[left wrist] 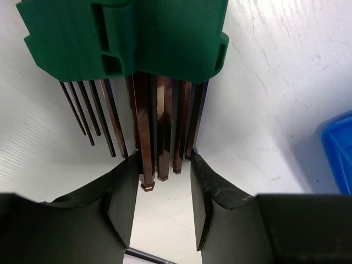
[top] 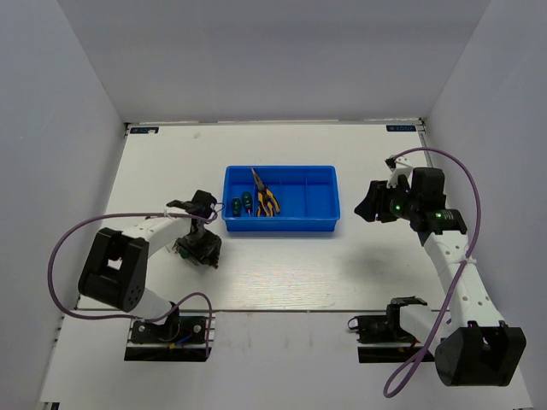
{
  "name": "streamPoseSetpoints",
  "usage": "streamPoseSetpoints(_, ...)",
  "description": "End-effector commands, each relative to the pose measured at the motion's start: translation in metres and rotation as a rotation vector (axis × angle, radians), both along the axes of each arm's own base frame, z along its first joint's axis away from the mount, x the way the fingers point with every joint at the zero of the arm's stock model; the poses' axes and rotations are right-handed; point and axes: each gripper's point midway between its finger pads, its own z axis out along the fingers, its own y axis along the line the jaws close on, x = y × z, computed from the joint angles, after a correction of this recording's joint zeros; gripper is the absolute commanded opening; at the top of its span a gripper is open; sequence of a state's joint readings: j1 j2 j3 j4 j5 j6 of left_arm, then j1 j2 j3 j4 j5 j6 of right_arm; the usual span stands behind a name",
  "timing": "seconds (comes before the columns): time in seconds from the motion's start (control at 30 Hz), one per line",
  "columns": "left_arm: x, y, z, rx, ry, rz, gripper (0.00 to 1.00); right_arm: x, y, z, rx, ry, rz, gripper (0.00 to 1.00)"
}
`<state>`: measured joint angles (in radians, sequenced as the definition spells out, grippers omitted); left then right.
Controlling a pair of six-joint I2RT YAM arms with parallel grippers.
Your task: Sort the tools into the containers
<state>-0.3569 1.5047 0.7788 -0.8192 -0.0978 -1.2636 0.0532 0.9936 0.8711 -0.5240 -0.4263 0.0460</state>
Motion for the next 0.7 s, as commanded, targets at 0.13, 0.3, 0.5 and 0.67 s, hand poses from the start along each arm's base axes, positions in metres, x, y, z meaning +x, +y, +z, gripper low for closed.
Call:
streamPoseSetpoints(0.13,-0.004,0.025,0.011,0.13,-0.081,-0.072,0.0,-0.002,0.001,0.009,0.019,-0.025,0.006,0.58)
streamPoseSetpoints(0.3,-0.002,0.024,0.025,0.126,-0.128,-0.085,0.0,-0.001,0.002,0.008,0.021,-0.018,0.007,0.58)
streamPoseSetpoints(0.5,-0.006,0.021,0.024,0.106,-0.111,-0.089,0.0,-0.001,0.001,0.008,0.026,-0.019,0.002,0.58)
streamPoseSetpoints(0.67,-0.007,0.018,0.024,0.093,-0.117,-0.107,0.0,-0.001,0.001,0.009,0.028,-0.02,0.003,0.58)
